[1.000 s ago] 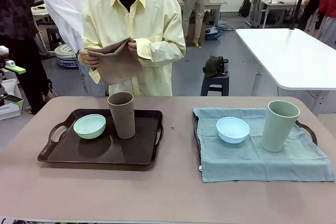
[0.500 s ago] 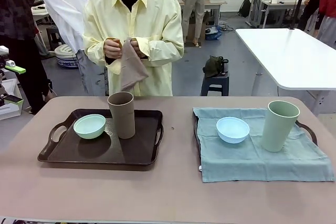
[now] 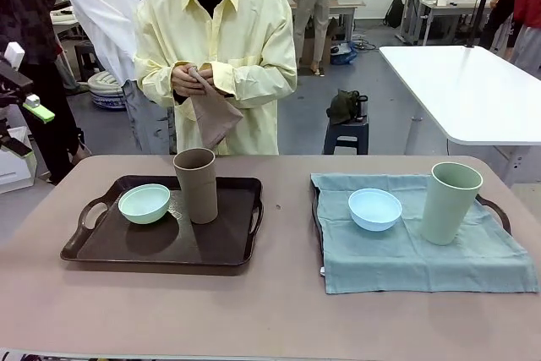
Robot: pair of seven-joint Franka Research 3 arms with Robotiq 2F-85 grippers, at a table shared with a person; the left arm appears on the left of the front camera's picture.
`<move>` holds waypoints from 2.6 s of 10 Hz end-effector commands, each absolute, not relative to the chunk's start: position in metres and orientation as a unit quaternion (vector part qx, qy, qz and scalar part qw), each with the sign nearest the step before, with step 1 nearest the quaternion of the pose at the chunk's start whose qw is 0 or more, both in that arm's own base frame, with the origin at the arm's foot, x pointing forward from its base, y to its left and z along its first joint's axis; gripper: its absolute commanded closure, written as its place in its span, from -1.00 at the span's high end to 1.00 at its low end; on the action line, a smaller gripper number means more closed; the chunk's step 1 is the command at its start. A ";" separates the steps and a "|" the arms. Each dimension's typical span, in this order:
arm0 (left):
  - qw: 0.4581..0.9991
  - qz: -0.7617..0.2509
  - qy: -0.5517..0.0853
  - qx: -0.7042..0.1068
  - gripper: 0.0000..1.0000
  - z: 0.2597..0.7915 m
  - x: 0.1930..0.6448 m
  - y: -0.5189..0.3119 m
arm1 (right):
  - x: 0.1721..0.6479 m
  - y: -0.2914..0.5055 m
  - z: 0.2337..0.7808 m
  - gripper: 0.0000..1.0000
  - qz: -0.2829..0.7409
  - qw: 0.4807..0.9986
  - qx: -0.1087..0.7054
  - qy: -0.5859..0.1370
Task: Set up a tray with a mat and arrange the tableware.
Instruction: Pick up the Picnic Bowl and Reusable plastic cup from the Handle tray in front of the human's position and hold them in the air.
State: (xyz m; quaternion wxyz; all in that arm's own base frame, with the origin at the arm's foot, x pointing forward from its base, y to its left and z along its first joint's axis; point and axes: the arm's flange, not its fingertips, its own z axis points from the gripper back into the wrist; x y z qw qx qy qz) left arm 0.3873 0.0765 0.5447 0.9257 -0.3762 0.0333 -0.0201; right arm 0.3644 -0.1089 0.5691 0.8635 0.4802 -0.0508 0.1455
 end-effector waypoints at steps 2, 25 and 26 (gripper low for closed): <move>0.969 -0.015 0.028 -0.245 0.95 0.578 0.385 0.041 | 0.385 0.009 0.559 1.00 0.253 0.900 0.339 -0.102; 0.997 -0.070 -0.031 0.008 0.95 0.529 0.436 -0.051 | 0.487 0.368 0.380 1.00 0.645 0.636 0.288 -0.311; 0.996 -0.075 -0.037 0.016 0.95 0.517 0.434 -0.053 | 0.488 0.378 0.373 1.00 0.652 0.625 0.307 -0.301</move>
